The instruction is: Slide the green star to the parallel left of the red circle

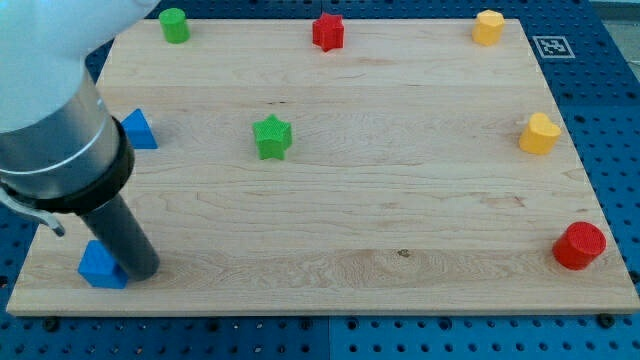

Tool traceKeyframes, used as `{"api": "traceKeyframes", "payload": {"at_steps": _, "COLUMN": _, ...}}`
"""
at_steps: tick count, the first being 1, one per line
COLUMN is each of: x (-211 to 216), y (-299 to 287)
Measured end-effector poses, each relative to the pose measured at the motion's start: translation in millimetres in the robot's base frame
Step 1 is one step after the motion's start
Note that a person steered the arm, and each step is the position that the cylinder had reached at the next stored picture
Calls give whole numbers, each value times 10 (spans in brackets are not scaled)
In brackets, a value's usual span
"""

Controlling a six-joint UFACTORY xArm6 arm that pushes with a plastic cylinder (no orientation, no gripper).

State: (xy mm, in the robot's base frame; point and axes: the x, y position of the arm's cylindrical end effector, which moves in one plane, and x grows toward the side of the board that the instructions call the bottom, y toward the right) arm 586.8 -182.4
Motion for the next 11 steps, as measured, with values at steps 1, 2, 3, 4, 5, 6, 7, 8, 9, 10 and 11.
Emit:
{"api": "traceKeyframes", "payload": {"at_steps": 1, "x": -89, "y": 94}}
{"api": "traceKeyframes", "payload": {"at_steps": 2, "x": -473, "y": 545}}
{"api": "traceKeyframes", "payload": {"at_steps": 3, "x": -903, "y": 660}}
{"api": "traceKeyframes", "payload": {"at_steps": 4, "x": -1251, "y": 660}}
{"api": "traceKeyframes", "payload": {"at_steps": 5, "x": -1590, "y": 660}}
{"api": "traceKeyframes", "payload": {"at_steps": 6, "x": -1907, "y": 671}}
{"api": "traceKeyframes", "payload": {"at_steps": 7, "x": -1991, "y": 914}}
{"api": "traceKeyframes", "payload": {"at_steps": 8, "x": -1859, "y": 1135}}
{"api": "traceKeyframes", "payload": {"at_steps": 9, "x": -1712, "y": 1214}}
{"api": "traceKeyframes", "payload": {"at_steps": 10, "x": -1703, "y": 1214}}
{"api": "traceKeyframes", "payload": {"at_steps": 11, "x": -1602, "y": 1304}}
